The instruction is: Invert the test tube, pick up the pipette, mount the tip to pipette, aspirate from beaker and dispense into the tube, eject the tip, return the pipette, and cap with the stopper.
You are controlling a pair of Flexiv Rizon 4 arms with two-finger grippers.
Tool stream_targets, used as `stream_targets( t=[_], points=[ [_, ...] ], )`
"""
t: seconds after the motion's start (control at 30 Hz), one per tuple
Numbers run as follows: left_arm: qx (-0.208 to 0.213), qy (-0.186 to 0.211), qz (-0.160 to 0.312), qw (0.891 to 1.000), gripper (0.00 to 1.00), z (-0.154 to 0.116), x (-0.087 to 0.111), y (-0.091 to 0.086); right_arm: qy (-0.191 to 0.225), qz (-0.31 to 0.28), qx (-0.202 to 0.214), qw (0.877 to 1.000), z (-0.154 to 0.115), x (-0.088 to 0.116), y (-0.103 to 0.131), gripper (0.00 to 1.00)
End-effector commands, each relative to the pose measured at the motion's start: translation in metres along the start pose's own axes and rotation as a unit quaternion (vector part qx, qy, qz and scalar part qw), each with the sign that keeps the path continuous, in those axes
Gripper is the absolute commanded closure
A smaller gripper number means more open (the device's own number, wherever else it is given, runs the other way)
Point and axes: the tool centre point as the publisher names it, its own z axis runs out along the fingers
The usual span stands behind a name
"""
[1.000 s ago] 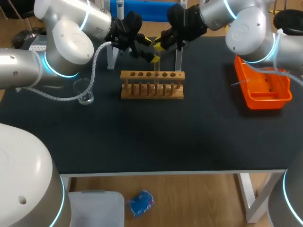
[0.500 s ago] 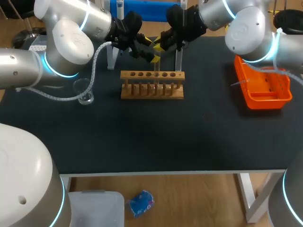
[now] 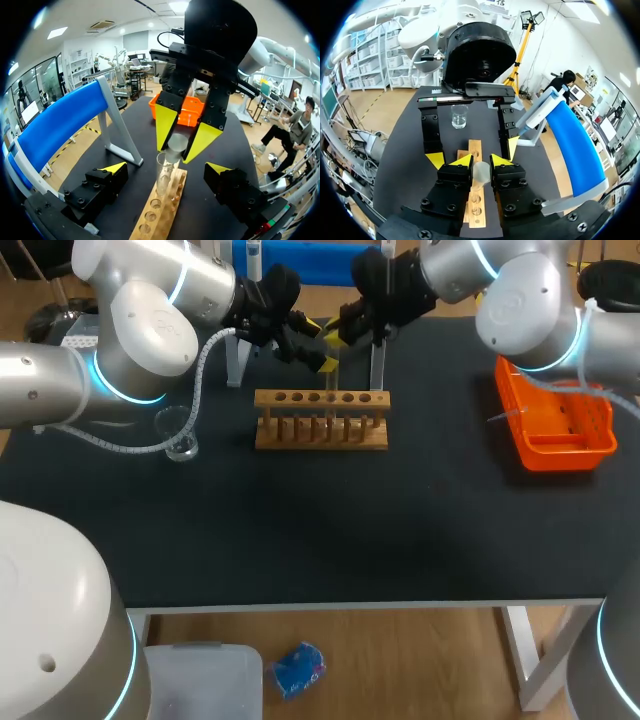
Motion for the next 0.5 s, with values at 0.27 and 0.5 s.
stream_targets(
  t=[0.27,0.5],
  points=[
    [0.0,-0.001,0.0,1.0,0.0,0.0003,0.0003,0.0002,0.003,0.003,0.002,1.0,0.001,0.001,-0.0035,1.0],
    [0.0,-0.001,0.0,1.0,0.0,0.0003,0.0003,0.0002,0.006,0.008,0.002,1.0,0.0035,0.0026,-0.0061,1.0]
  ],
)
